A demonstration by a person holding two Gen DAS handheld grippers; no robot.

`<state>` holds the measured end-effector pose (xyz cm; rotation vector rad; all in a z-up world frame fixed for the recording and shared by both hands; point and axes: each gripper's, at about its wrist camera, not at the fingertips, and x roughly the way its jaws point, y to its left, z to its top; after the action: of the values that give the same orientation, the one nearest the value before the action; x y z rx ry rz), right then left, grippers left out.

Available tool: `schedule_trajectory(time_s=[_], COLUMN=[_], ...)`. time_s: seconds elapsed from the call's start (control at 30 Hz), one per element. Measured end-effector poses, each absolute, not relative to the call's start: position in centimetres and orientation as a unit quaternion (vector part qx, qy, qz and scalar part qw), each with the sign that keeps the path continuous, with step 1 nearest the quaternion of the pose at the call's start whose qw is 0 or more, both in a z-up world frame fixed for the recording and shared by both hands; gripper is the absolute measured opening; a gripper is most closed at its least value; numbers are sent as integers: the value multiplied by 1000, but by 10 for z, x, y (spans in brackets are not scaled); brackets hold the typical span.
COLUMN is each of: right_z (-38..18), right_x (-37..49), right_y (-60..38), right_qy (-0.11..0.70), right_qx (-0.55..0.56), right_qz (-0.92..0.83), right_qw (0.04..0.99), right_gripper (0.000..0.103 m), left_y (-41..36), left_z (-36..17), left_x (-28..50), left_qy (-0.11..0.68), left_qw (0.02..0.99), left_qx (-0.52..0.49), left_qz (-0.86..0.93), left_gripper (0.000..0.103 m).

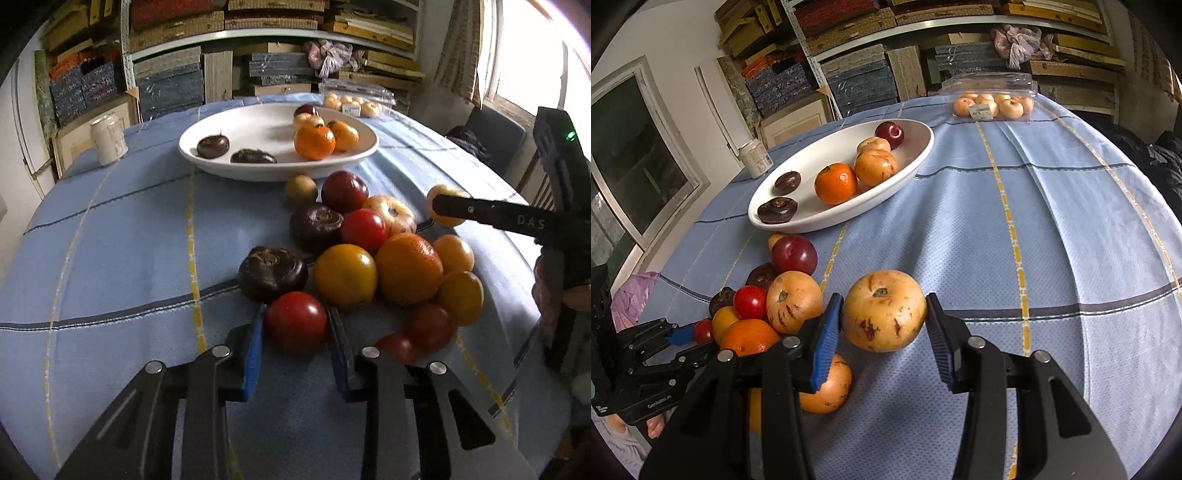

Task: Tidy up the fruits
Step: 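Grasp a pale pear with the right tool while the left tool grasps a red tomato, then carry the tomato and pear over the plate and open both tools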

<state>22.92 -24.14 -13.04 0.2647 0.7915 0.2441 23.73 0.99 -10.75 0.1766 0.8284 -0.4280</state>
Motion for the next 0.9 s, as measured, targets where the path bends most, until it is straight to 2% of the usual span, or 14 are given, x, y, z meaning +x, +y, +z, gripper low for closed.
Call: schedule_trajectory(time_s=[0.2,0.43,0.57,0.7,0.9], right_z=[-106,-39,-35,-56,-85], right_x=[221,270,325,367,392], right_y=[-250,-232,-202,-165,-145], right_qy=[330,286,305,345,362], right_qx=[155,126,117,54,-8], right_qz=[121,129,151,153,159], right_qw=[923,941,933,925,918], right_gripper=[45,44,44,44,45], left_y=[33,21,-4,-14,-1], left_z=[-61,-4,-16,-45,-78], left_x=[242,323,384,422,447], left_qy=[340,300,323,357,391], left_qw=[924,944,936,924,910], left_qx=[55,34,9,5,-9], left_qz=[-167,-133,-137,-134,-135], left_gripper=[31,32,32,32,32])
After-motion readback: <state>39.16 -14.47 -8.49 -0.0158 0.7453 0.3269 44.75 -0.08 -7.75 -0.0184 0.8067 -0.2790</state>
